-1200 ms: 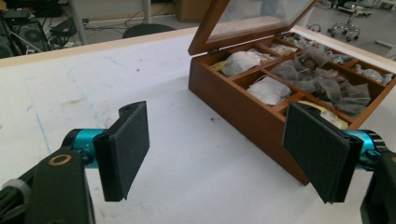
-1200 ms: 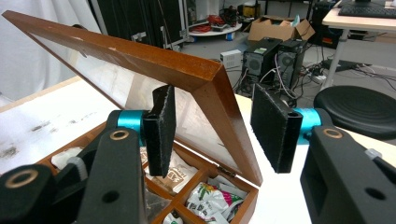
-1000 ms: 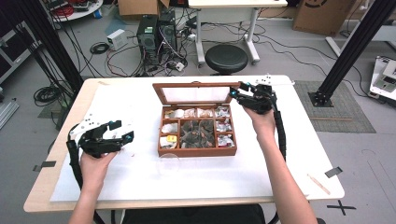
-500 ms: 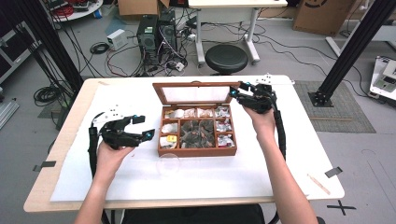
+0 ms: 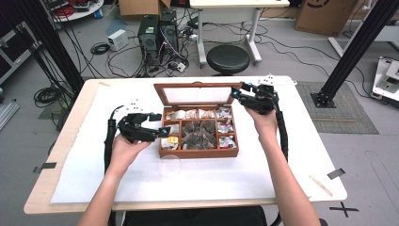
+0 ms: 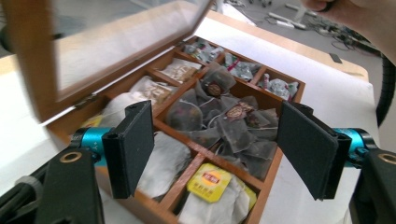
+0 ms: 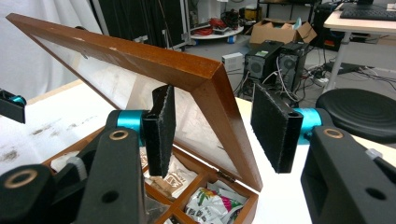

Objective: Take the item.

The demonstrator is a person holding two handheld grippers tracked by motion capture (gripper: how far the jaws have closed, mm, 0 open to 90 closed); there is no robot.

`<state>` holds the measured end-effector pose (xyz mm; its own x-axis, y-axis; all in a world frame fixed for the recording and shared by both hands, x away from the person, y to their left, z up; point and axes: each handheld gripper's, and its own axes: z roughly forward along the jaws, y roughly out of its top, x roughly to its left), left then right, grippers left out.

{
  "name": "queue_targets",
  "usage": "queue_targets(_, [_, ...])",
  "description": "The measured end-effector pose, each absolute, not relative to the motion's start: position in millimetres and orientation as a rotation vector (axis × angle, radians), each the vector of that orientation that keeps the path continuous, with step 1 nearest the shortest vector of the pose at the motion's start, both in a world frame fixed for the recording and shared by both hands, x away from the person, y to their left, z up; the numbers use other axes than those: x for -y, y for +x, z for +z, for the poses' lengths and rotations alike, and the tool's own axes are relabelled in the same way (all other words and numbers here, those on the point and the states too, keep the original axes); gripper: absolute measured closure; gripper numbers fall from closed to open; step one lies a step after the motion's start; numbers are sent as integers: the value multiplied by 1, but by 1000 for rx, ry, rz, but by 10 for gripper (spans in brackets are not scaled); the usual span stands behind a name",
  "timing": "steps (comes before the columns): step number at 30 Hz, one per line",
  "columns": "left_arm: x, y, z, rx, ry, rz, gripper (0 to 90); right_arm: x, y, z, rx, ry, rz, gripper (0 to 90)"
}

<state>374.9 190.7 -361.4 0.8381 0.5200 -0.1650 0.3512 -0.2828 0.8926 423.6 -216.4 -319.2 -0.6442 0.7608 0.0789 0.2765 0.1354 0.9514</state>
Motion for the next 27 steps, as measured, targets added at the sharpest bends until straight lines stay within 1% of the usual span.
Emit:
queue_targets(2, [-185,378,-363,-642,1921,155,287,216,424,-319,-1993,996,1524,512])
queue_targets(5, [-177,382,-366,-626,1951,113,345,216,423,-319,-1994,996,1520,513])
queue_targets(9, [-167,388,-369,-637,1981,67,373,216,423,-319,-1994,994,1519,512])
queue_targets(11, [-163,391,-372,-644,1999,52,408,216,423,-319,-1994,993,1515,512])
queue_targets(13, [-158,393,-375,-641,2011,31,415,216,423,-318,-1993,989,1511,512])
queue_targets(20, [-143,396,-383,-631,2073,10,509,216,423,-318,-1991,987,1508,512])
queue_targets(27, [-136,399,-391,-661,2117,-15,573,216,422,-318,-1990,985,1499,512])
